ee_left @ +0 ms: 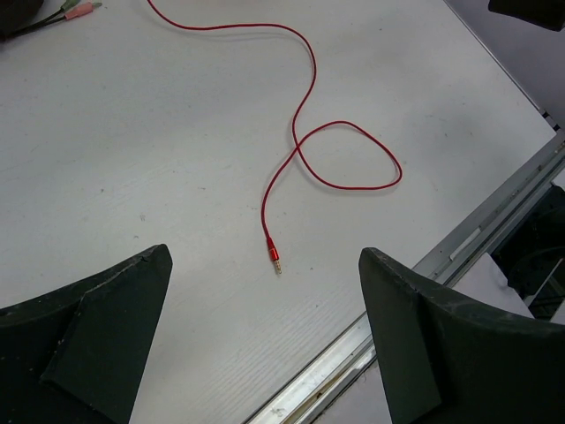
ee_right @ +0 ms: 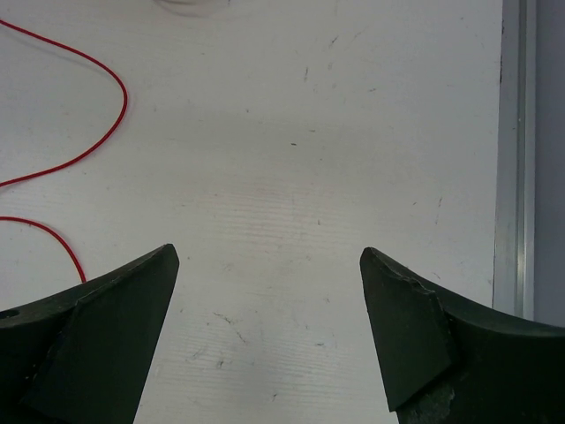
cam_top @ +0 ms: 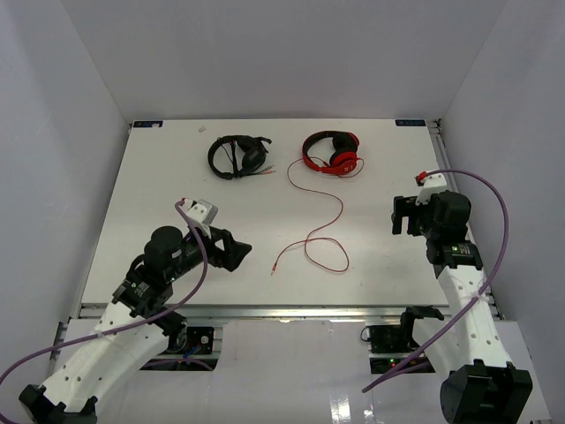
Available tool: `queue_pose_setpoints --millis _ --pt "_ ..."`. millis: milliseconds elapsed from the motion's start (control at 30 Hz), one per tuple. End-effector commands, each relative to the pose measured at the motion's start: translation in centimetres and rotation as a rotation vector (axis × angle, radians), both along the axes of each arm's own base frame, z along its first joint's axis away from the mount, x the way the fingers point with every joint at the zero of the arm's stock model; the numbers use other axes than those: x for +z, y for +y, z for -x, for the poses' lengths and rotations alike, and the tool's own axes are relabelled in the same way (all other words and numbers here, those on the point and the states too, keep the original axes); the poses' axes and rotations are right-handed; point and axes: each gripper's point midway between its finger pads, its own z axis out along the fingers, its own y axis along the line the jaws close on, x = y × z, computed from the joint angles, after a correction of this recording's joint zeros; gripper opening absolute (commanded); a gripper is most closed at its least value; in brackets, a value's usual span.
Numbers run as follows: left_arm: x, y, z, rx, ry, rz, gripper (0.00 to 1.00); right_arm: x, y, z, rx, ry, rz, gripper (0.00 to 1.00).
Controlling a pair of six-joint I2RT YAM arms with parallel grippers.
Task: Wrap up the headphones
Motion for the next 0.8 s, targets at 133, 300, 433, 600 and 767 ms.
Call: queue_pose_setpoints --millis 133,300,433,600,767 --pt "-0.5 -0.6 -0.4 -0.013 0.056 -0.004 0.98 1.4 4.0 -0.1 0.338 -0.085 0.035 0.9" --pt "-1.4 -1.2 -0.8 -0.023 0.098 -0.017 0.98 -0.2 4.2 0.4 0.349 -0.093 0.032 0.9" --pt "-0.5 -1.9 -2.2 -0.016 0.06 0.01 0.98 -0.6 4.5 0.7 0.354 -0.116 0.023 0.9" --pt "0.4 -6.2 -7.3 -0.047 0.189 -0.009 0.97 -0.6 4.9 1.2 0.387 -0.117 0.021 0.9" --pt "-1.9 -13.2 -17.8 -0.058 0.383 -0.074 0.91 -1.1 5.2 2.0 0.466 -0.128 0.058 0.9"
